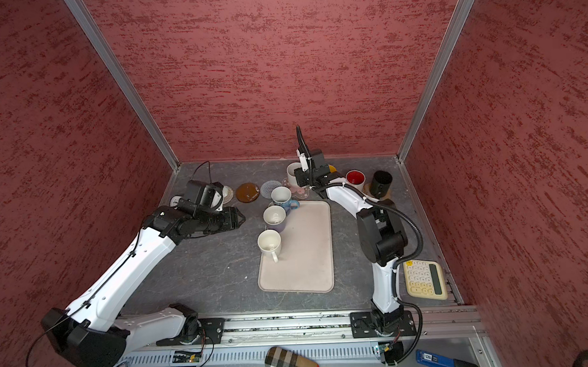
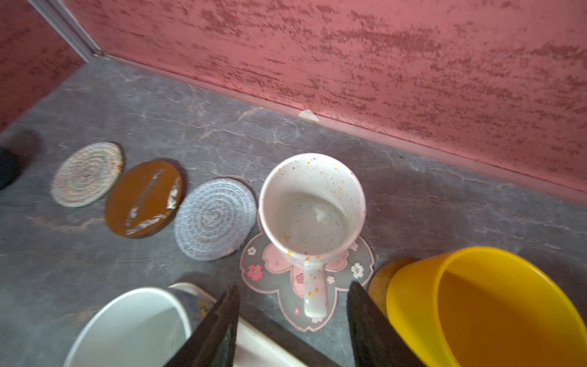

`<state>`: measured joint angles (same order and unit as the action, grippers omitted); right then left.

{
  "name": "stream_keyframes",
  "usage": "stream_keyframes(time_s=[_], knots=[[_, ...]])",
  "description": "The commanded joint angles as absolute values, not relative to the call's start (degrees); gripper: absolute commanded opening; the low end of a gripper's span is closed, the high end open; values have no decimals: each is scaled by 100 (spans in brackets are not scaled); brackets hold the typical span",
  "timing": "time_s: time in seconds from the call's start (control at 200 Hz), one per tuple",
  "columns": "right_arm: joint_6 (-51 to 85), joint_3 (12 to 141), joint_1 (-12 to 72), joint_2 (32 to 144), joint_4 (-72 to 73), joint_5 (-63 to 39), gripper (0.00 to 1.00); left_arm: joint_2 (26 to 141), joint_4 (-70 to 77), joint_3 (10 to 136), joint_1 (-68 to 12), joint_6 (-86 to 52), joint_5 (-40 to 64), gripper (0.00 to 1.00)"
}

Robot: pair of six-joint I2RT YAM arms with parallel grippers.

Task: Place cups on coasters
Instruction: Place the cup on the coaster, then pick up the cup from the tray.

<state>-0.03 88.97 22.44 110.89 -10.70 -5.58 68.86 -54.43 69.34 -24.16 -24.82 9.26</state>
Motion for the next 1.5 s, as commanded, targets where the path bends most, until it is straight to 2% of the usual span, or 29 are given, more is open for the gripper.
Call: stream_keyframes(time_s=[0.0, 0.235, 0.351, 0.621, 0.701, 0.872, 0.992, 1.182, 1.493], knots=[[-518, 8850, 2208, 10610, -1607, -1444, 52, 7067, -5297, 7029, -2218, -2540, 1464, 56], [-912, 8573, 2219, 10373, -2239, -1915, 44, 8407, -4909, 7937, -2006, -2277, 1875, 54], [-1199, 8690, 2224, 10534, -2707, -1937, 49, 9028, -4406, 8203, -1951, -2315, 1908, 52], [-1593, 8605, 2226, 10731, -3034, -1901, 50, 10496, -3801, 8950, -1875, -2400, 1974, 50], [-1738, 8693, 2229, 10883, -3161, -1910, 44, 10834, -3659, 9142, -1871, -2404, 2082, 48], [-2049, 8900, 2231, 11165, -3441, -2192, 40, 11272, -3389, 9383, -1871, -2457, 2220, 42], [-2171, 8964, 2232, 11240, -3536, -2236, 47, 11451, -3309, 9490, -1897, -2461, 2303, 40], [-2263, 9190, 2259, 11445, -3692, -2217, 47, 11727, -3318, 9697, -1909, -2474, 2370, 40], [-2389, 9486, 2377, 11779, -3808, -2268, 41, 12124, -3383, 10106, -1974, -2496, 2442, 39]])
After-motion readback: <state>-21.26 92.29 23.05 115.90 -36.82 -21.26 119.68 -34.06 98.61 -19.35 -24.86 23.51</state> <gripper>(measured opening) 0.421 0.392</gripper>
